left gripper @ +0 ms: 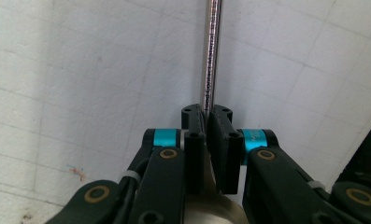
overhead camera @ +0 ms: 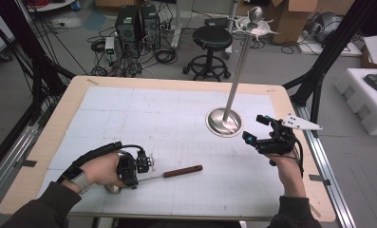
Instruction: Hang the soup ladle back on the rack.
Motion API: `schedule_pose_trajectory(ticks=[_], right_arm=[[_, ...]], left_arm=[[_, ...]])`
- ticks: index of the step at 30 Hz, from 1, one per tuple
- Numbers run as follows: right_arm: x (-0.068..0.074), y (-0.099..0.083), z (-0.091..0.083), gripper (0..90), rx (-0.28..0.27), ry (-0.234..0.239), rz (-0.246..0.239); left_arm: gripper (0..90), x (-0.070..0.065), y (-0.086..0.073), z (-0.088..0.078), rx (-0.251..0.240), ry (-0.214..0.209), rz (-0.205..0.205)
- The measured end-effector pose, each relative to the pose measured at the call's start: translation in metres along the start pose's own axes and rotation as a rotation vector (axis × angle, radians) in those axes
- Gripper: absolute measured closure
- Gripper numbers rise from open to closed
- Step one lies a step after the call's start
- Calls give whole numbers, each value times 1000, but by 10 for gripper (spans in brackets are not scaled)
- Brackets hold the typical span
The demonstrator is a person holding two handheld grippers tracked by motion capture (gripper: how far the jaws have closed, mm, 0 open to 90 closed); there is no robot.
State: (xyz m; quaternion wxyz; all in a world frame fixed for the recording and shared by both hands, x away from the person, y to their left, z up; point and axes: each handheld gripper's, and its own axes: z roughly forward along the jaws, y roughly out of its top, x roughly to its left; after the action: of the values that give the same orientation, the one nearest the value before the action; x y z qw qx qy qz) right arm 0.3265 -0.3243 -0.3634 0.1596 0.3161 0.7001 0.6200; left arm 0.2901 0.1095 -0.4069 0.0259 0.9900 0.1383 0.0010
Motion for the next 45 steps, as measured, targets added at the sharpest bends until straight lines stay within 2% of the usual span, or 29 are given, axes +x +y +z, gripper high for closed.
schedule_pose_trajectory(ticks=[4, 8, 9, 14, 18, 22, 26, 31, 33, 36, 40, 45], right_arm=[[1, -1, 0, 0, 8, -1, 4], [0, 0, -1, 0, 0, 1, 6], [-1, 0, -1, 0, -1, -1, 6], [-3, -1, -2, 0, -3, -2, 10], [-2, -1, -2, 0, -2, -2, 10], [-2, -1, -2, 0, -1, -2, 9], [-3, -1, -2, 0, -2, -6, 9], [-3, -1, -2, 0, -1, -5, 6], [-3, -1, -2, 0, -4, -7, 7], [-3, -1, -3, 0, -6, -8, 9], [-2, -1, -2, 0, -6, -7, 6], [-3, -1, -2, 0, -5, -7, 7]], left_arm=[[844, 0, -1, -1, -9, 12, -7], [846, 5, -5, -3, -57, 47, -31], [846, 6, -6, -4, -66, 39, -40], [846, 10, -16, -19, -179, 27, -79], [846, 11, -25, -30, -262, 34, -101], [846, 12, -35, -38, -386, 39, -127], [847, 12, -42, -43, -495, 96, -149], [847, 13, -49, -48, -680, 102, -202], [847, 14, -51, -50, -774, 102, -228], [847, 15, -53, -53, -875, 119, -253], [846, 17, -52, -54, -977, 142, -272], [846, 19, -42, -53, -1090, 125, -291]])
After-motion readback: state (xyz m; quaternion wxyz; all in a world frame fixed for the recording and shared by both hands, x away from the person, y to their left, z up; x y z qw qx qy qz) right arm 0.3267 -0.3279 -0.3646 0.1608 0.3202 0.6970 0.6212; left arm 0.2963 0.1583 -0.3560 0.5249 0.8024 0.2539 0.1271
